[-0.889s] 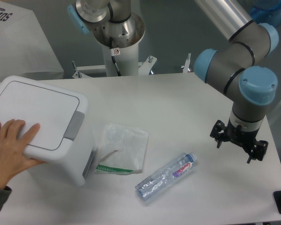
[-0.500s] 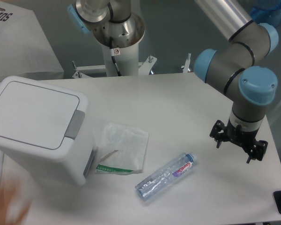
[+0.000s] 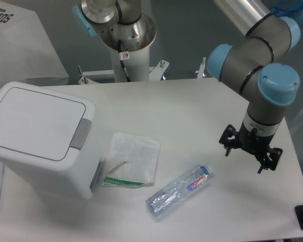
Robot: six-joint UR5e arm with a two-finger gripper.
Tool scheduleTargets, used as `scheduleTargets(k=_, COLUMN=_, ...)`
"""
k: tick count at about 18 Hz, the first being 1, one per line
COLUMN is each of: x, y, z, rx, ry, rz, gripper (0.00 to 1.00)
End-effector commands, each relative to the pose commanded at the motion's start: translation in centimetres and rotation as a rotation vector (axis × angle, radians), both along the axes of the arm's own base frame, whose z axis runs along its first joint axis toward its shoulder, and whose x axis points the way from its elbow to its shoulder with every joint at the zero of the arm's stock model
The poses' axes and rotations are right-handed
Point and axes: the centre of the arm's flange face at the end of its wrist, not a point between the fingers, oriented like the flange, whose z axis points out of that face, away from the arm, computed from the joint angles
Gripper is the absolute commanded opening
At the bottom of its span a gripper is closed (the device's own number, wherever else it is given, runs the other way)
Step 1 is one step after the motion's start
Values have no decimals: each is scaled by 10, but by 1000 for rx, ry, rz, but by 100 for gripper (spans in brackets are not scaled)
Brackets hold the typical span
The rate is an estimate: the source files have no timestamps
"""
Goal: Open the trash can
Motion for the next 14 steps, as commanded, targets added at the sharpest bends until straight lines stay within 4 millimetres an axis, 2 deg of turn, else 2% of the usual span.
scheduleTargets(k=5, x=6, y=1, z=-5, rx=1, ry=-11, rz=2, gripper=100)
scheduleTargets(k=9, x=5, y=-6, z=-19, rx=34, ry=-30, rz=23, gripper=100)
scheduleTargets(k=11, x=9, y=-2, z=-14, rx=51, ry=-27, rz=85, gripper=100)
scheduleTargets(k=14, x=17, y=7, z=3, rx=99, ry=-73, rz=265, gripper=100)
